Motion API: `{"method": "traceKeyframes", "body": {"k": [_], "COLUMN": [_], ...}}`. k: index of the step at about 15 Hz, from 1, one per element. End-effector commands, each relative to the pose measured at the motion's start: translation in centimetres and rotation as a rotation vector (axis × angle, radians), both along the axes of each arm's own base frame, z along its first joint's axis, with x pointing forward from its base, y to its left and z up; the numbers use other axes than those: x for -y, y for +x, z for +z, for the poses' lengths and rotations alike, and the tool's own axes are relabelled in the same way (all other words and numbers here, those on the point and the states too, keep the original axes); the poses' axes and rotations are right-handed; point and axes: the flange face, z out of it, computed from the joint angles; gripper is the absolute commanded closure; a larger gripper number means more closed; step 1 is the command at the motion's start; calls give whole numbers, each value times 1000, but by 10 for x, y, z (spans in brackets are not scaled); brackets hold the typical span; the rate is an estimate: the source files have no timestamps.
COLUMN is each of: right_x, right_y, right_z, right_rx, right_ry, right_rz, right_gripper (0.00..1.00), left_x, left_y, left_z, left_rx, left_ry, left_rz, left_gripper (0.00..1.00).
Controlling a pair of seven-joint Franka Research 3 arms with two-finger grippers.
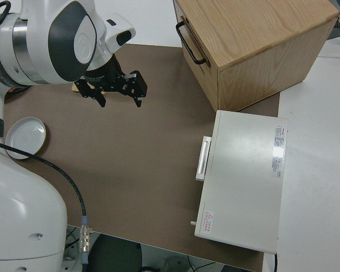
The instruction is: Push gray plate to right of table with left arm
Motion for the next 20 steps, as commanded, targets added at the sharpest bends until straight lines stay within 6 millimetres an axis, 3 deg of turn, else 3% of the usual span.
{"method": "traceKeyframes", "body": {"k": [1, 10, 20], "right_x": [1, 1, 2], "right_y": [-3, -3, -3], "right_z": [4, 4, 4], "right_rx": [-4, -4, -4], "right_ry": [1, 2, 2], "right_rz": [-15, -14, -15], "right_gripper": [17, 17, 17], "left_x": [-3, -2, 9], "left_y": [0, -2, -4], "left_z": [4, 1, -28], "left_rx": [7, -1, -55], "left_ry": [-3, -2, 1], "left_rz": [14, 12, 2], "left_gripper": [2, 2, 2]}}
